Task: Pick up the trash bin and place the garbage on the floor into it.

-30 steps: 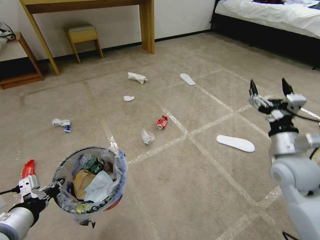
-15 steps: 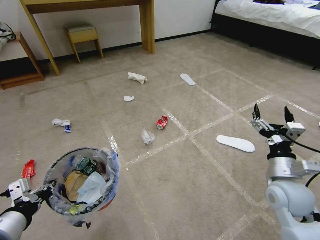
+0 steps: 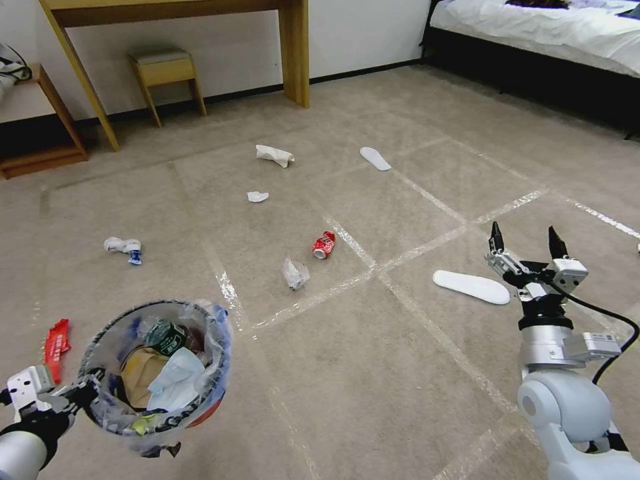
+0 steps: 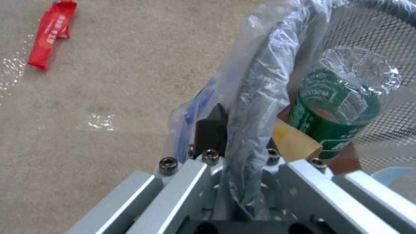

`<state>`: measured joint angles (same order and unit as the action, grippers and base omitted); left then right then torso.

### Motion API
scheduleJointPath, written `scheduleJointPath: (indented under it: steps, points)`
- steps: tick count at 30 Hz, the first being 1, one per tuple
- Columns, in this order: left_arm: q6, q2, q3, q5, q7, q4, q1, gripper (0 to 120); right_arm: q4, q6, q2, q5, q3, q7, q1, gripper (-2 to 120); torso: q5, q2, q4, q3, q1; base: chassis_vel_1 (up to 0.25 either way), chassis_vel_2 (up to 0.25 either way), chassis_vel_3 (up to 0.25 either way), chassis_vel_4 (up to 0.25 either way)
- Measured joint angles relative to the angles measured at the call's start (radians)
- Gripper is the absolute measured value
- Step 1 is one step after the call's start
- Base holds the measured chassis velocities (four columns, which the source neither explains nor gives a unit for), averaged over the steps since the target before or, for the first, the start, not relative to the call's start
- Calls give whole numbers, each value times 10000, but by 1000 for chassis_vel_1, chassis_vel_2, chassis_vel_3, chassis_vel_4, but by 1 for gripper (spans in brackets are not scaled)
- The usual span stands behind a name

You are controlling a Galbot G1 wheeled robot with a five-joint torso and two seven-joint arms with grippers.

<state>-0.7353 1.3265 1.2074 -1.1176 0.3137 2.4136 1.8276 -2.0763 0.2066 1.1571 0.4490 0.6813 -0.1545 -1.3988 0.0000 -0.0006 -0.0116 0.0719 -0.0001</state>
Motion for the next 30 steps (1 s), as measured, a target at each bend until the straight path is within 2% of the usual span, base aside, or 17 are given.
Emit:
scheduleJointPath:
  steps: [16,24,30]
  points:
    - [0,-208,263,-228,42,-39,46,1,257,166,-13,-110,-81,93,-52,100,0,0,1,0,0,0,0,0,0]
    - [0,-204,280,-226,39,-83,54,1,361,167,18,-200,-131,96,-10,100,1,0,1,-1,0,-131,129,121,-142]
    - [0,-127,245,-154,27,-126,-196,1,579,277,6,-291,-72,167,108,100,0,0,1,2,0,-145,147,145,-145]
